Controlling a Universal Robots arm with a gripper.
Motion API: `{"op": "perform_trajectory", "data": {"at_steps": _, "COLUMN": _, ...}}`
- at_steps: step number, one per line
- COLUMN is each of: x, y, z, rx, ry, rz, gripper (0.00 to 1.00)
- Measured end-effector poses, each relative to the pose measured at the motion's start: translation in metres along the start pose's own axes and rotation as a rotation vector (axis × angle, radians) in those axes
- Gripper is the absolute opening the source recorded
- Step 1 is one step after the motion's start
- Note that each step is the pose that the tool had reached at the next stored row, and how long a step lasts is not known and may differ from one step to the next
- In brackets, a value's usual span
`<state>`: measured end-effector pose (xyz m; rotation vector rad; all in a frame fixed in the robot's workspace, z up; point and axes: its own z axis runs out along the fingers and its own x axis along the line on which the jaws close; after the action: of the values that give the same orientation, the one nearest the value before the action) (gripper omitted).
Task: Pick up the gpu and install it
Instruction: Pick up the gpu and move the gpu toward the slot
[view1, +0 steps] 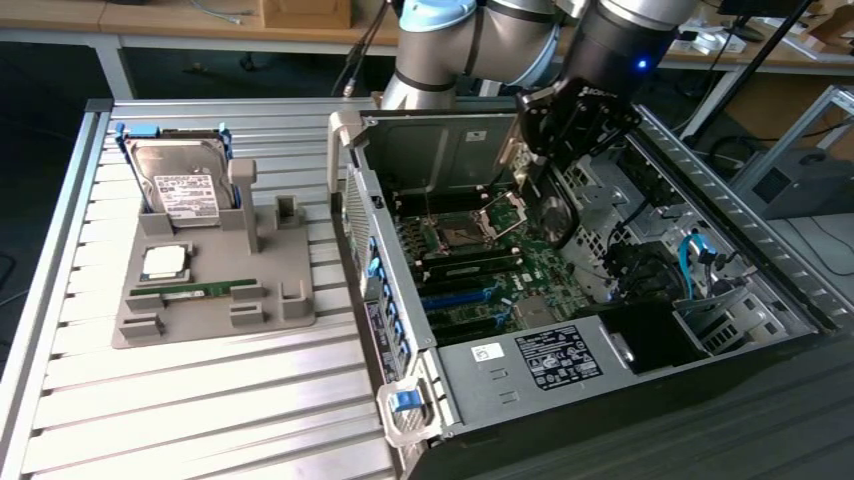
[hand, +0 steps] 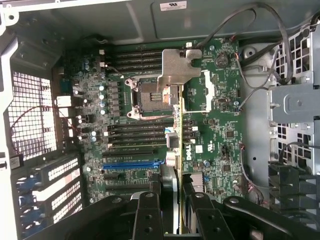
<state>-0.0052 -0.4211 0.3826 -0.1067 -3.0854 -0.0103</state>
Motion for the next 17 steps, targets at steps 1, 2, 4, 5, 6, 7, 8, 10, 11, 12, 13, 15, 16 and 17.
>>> {"op": "perform_trajectory", "data": {"at_steps": 1, "x": 0.0, "y": 0.0, "z": 0.001, "rx": 0.0, "ry": 0.0, "rz": 0.0, "gripper": 0.27}}
{"op": "perform_trajectory", "data": {"at_steps": 2, "x": -0.0001, "y": 0.0, "z": 0.0018, "rx": 0.0, "ry": 0.0, "rz": 0.0, "gripper": 0.27}}
{"op": "perform_trajectory", "data": {"at_steps": 4, "x": -0.0001, "y": 0.0, "z": 0.0028, "rx": 0.0001, "ry": 0.0, "rz": 0.0, "gripper": 0.27}}
{"op": "perform_trajectory", "data": {"at_steps": 5, "x": -0.0002, "y": 0.0, "z": 0.0033, "rx": 0.0001, "ry": 0.0, "rz": 0.0, "gripper": 0.27}}
{"op": "perform_trajectory", "data": {"at_steps": 6, "x": -0.0002, "y": 0.0, "z": 0.0038, "rx": 0.0, "ry": 0.0, "rz": 0.0, "gripper": 0.27}}
{"op": "perform_trajectory", "data": {"at_steps": 7, "x": -0.0002, "y": 0.0, "z": 0.0043, "rx": 0.0, "ry": 0.0, "rz": 0.0, "gripper": 0.27}}
{"op": "perform_trajectory", "data": {"at_steps": 8, "x": -0.0003, "y": 0.0, "z": 0.0048, "rx": 0.0, "ry": 0.0, "rz": 0.0, "gripper": 0.27}}
{"op": "perform_trajectory", "data": {"at_steps": 10, "x": -0.0003, "y": 0.0, "z": 0.006, "rx": 0.0, "ry": 0.0, "rz": 0.0, "gripper": 0.27}}
{"op": "perform_trajectory", "data": {"at_steps": 11, "x": -0.0003, "y": 0.0, "z": 0.0065, "rx": 0.0, "ry": 0.0, "rz": 0.0, "gripper": 0.27}}
{"op": "perform_trajectory", "data": {"at_steps": 12, "x": -0.0004, "y": 0.0, "z": 0.007, "rx": -0.0001, "ry": 0.0, "rz": 0.0, "gripper": 0.27}}
{"op": "perform_trajectory", "data": {"at_steps": 13, "x": -0.0004, "y": 0.0, "z": 0.0075, "rx": -0.0001, "ry": 0.0, "rz": 0.0, "gripper": 0.27}}
{"op": "perform_trajectory", "data": {"at_steps": 15, "x": -0.0005, "y": 0.0, "z": 0.0086, "rx": 0.0, "ry": 0.0, "rz": 0.0, "gripper": 0.27}}
{"op": "perform_trajectory", "data": {"at_steps": 16, "x": -0.0005, "y": 0.0, "z": 0.009, "rx": 0.0, "ry": 0.0, "rz": 0.0, "gripper": 0.27}}
{"op": "perform_trajectory", "data": {"at_steps": 17, "x": -0.0005, "y": -0.0001, "z": 0.0096, "rx": 0.0, "ry": 0.0, "rz": 0.0, "gripper": 0.27}}
